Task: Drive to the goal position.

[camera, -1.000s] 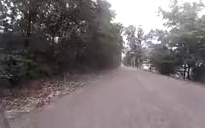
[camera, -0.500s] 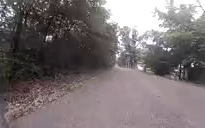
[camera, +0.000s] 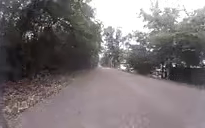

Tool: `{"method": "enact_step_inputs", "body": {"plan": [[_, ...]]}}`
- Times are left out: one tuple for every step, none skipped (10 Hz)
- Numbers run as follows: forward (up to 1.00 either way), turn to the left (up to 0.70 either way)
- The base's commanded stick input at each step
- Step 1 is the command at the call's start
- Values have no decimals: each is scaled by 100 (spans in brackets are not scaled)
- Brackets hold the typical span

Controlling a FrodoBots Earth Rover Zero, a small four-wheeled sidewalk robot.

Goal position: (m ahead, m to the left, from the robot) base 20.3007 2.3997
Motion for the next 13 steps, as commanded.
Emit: {"method": "enact_step_inputs", "body": {"plan": [[70,0],[70,0],[70,0],[70,0],[70,0],[70,0],[70,0],[70,0],[70,0],[70,0],[70,0],[70,0],[70,0]]}}
